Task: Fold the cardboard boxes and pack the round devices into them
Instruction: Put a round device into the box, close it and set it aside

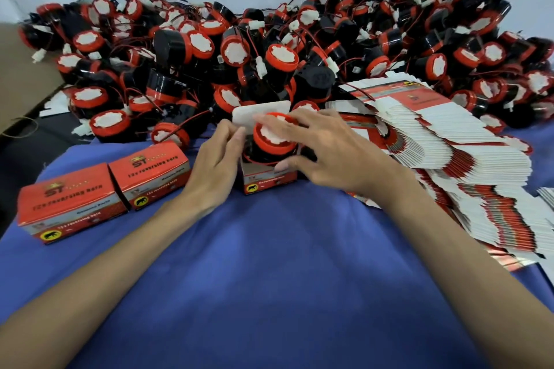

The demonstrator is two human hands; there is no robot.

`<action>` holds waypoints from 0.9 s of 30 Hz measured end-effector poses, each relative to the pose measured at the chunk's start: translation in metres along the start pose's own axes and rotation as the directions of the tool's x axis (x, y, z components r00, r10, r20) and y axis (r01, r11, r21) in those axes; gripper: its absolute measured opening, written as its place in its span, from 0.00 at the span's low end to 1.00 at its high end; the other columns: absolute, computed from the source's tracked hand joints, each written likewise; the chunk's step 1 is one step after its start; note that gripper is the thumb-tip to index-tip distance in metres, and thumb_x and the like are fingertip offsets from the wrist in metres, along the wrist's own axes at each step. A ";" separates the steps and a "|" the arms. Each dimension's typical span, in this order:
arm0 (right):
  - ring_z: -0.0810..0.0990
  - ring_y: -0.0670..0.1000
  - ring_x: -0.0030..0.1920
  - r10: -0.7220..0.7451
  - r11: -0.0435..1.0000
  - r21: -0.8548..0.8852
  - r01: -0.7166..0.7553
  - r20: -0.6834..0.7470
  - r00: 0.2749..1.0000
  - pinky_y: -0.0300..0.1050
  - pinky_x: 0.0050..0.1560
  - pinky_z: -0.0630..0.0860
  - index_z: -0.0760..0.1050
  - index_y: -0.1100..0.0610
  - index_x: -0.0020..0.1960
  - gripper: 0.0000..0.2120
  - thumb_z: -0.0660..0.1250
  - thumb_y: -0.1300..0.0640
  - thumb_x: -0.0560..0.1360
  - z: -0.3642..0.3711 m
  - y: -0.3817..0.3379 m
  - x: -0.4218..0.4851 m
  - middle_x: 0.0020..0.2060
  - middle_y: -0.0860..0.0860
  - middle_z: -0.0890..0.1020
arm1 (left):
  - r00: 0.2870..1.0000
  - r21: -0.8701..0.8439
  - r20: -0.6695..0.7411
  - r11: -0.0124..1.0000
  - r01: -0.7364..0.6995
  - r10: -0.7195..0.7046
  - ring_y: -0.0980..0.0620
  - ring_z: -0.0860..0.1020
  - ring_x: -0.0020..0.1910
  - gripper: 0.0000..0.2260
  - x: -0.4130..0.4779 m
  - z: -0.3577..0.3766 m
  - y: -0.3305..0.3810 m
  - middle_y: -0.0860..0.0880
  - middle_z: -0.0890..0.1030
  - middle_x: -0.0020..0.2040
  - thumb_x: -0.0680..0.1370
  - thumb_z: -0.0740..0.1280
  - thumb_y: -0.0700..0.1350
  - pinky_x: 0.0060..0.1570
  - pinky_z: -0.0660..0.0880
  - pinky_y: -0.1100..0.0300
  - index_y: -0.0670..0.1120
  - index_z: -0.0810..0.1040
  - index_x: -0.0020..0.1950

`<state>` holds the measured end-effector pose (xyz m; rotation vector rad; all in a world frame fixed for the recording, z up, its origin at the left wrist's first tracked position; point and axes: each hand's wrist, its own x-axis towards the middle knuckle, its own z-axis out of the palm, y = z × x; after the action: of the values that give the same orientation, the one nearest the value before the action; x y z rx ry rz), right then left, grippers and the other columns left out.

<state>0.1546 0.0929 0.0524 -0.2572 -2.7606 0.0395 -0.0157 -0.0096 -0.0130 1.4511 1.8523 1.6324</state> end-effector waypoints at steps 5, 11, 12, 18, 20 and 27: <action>0.76 0.53 0.55 0.016 0.978 -0.208 -0.013 0.010 1.000 0.52 0.61 0.58 0.60 0.45 0.76 0.30 0.66 0.49 0.77 0.008 0.001 0.002 0.59 0.51 0.75 | 0.998 -0.113 0.066 0.994 -0.006 0.013 0.51 0.65 0.37 0.09 0.009 0.002 -0.014 0.53 0.66 0.36 0.75 0.57 0.57 0.39 0.64 0.48 0.55 0.63 0.38; 0.75 0.51 0.52 0.017 0.961 -0.276 -0.010 0.025 1.000 0.51 0.55 0.60 0.57 0.44 0.76 0.29 0.63 0.48 0.78 0.018 0.001 0.004 0.59 0.50 0.76 | 0.991 -0.205 0.131 0.979 -0.005 0.033 0.54 0.65 0.39 0.07 0.009 -0.002 -0.015 0.58 0.67 0.36 0.70 0.62 0.53 0.42 0.63 0.49 0.62 0.64 0.37; 0.75 0.52 0.53 0.017 0.960 -0.279 -0.008 0.030 0.999 0.52 0.54 0.62 0.58 0.44 0.76 0.28 0.63 0.48 0.78 0.022 0.001 0.003 0.60 0.50 0.75 | 0.989 -0.198 0.140 0.980 -0.019 0.048 0.56 0.65 0.38 0.07 0.008 -0.003 -0.014 0.60 0.67 0.36 0.69 0.62 0.53 0.41 0.64 0.51 0.60 0.63 0.39; 0.72 0.55 0.58 0.062 0.991 -0.118 -0.061 0.003 0.998 0.51 0.46 0.69 0.77 0.52 0.65 0.16 0.59 0.52 0.80 0.037 0.003 0.004 0.64 0.58 0.70 | 0.984 -0.017 0.172 0.999 -0.043 0.046 0.49 0.63 0.41 0.18 0.001 -0.003 -0.001 0.47 0.62 0.42 0.66 0.66 0.51 0.39 0.64 0.46 0.50 0.58 0.43; 0.72 0.53 0.52 0.026 0.999 -0.038 -0.027 -0.022 0.999 0.52 0.47 0.72 0.79 0.55 0.63 0.14 0.64 0.56 0.79 0.039 0.006 0.003 0.62 0.60 0.70 | 0.988 0.001 0.153 1.000 -0.007 0.006 0.49 0.62 0.41 0.16 0.001 -0.001 0.000 0.46 0.61 0.42 0.66 0.65 0.44 0.40 0.63 0.45 0.50 0.57 0.42; 0.74 0.51 0.48 0.053 0.990 0.135 -0.031 -0.160 0.986 0.43 0.51 0.76 0.63 0.59 0.74 0.28 0.68 0.62 0.76 0.037 0.006 0.001 0.67 0.61 0.61 | 0.983 -0.069 0.182 0.997 0.039 -0.026 0.52 0.61 0.42 0.14 0.000 0.000 0.001 0.46 0.63 0.44 0.65 0.60 0.40 0.40 0.62 0.50 0.51 0.57 0.43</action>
<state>0.1418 0.0995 0.0175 -0.2706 -2.5762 0.2029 -0.0156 -0.0099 -0.0120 1.4779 1.6916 1.4831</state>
